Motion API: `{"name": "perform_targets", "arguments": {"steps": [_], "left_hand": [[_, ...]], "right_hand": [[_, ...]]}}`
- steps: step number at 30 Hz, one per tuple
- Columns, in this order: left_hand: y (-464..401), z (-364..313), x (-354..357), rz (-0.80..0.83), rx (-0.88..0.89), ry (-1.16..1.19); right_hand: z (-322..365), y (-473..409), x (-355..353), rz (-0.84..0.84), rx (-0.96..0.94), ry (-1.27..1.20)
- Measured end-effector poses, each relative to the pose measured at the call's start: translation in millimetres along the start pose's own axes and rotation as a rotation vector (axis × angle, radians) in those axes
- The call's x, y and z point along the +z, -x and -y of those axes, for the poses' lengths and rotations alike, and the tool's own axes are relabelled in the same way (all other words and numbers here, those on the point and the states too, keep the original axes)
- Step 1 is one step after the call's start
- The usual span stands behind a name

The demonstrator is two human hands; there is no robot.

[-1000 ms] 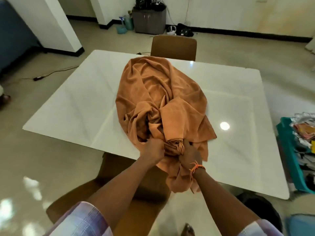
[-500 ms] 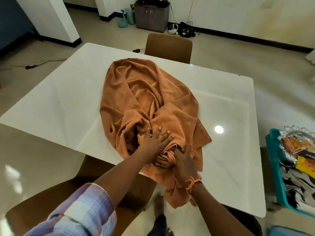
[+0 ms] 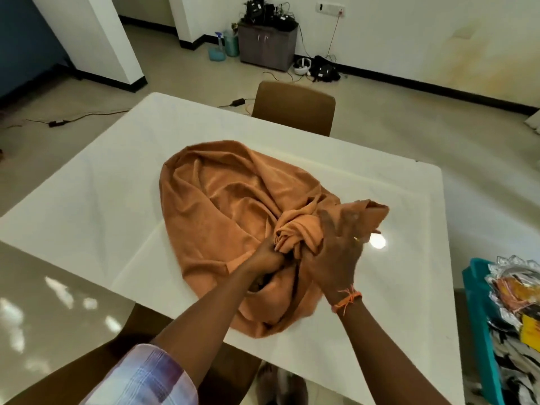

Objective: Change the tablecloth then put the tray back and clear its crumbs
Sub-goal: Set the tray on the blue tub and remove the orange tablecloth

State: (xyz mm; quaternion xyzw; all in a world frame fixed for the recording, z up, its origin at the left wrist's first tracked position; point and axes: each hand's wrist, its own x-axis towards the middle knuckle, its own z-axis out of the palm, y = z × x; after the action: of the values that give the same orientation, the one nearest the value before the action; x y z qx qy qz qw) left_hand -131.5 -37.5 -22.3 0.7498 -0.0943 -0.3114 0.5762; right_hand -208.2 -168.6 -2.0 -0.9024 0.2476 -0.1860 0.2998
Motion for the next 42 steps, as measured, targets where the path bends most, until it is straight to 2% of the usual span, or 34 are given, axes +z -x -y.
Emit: {"name": "perform_targets", "arguments": {"steps": [2, 4, 6, 8, 10, 12, 13, 14, 16, 17, 19, 20, 21, 22, 23, 24, 25, 26, 27, 29, 32, 34, 37, 40, 42], "left_hand": [[6, 3, 6, -0.065, -0.202, 0.272], [12, 3, 10, -0.049, -0.386, 0.416], [12, 0, 4, 0.001, -0.539, 0.467], [8, 1, -16, 0.070, -0.676, 0.329], [2, 4, -42, -0.010, -0.583, -0.167], [-1, 14, -62, -0.215, -0.260, -0.657], [-1, 15, -66, -0.222, -0.138, -0.757], [-1, 17, -65, -0.109, -0.078, -0.808], [0, 18, -56, 0.174, -0.094, -0.839], [-1, 19, -51, 0.266, -0.104, -0.841], [-6, 27, -48, 0.307, -0.120, -0.772], [-9, 32, -49, 0.287, -0.133, -0.742], [-13, 38, -50, 0.252, -0.139, -0.764], [-16, 48, -52, 0.215, -0.125, -0.802], [-18, 57, -53, 0.172, -0.093, -0.845], [-20, 66, -55, 0.128, -0.047, -0.865], [-20, 70, -56, 0.101, -0.027, -0.864], [-22, 73, -56, 0.093, -0.019, -0.856], [-23, 71, -55, 0.098, -0.014, -0.857], [-26, 67, -50, 0.107, -0.006, -0.853], [-30, 67, -39, 0.102, -0.015, -0.820], [-32, 68, -34, 0.107, -0.023, -0.799], [-33, 53, -19, 0.099, 0.021, -0.656], [-28, 37, 4, 0.085, -0.019, -0.458], [-21, 38, 13, 0.036, -0.059, -0.463]], "right_hand": [[13, -1, 13, 0.153, -0.219, 0.119], [11, 3, 30, 0.344, -0.322, 0.158], [-1, 4, 43, 0.423, -0.468, 0.347], [-7, -2, 55, 0.503, -0.543, 0.460], [0, -6, 71, 0.550, -0.589, 0.508], [4, -6, 89, 0.642, -0.606, 0.532], [5, -7, 95, 0.682, -0.623, 0.551], [9, -8, 100, 0.717, -0.660, 0.560], [16, -13, 108, 0.834, -0.685, 0.565], [22, -17, 109, 0.885, -0.663, 0.568], [36, -22, 101, 0.968, -0.582, 0.577], [32, -25, 89, 0.980, -0.510, 0.392], [26, -33, 76, 0.898, -0.457, 0.132], [18, -44, 61, 0.729, -0.308, -0.128], [7, -52, 49, 0.498, -0.187, -0.261], [-9, -58, 41, 0.311, -0.095, -0.250], [-25, -61, 34, 0.233, -0.003, -0.181], [-31, -60, 40, 0.233, 0.067, -0.101], [-40, -58, 44, 0.338, 0.199, -0.100], [-46, -53, 57, 0.529, 0.425, -0.376], [-45, -58, 66, 0.555, 0.559, -0.632], [-41, -66, 67, 0.474, 0.499, -0.548], [-24, -68, 55, 0.277, 0.172, -0.242], [-2, -48, 40, 0.128, -0.134, 0.224], [7, -22, 34, 0.082, -0.312, 0.400]]}}
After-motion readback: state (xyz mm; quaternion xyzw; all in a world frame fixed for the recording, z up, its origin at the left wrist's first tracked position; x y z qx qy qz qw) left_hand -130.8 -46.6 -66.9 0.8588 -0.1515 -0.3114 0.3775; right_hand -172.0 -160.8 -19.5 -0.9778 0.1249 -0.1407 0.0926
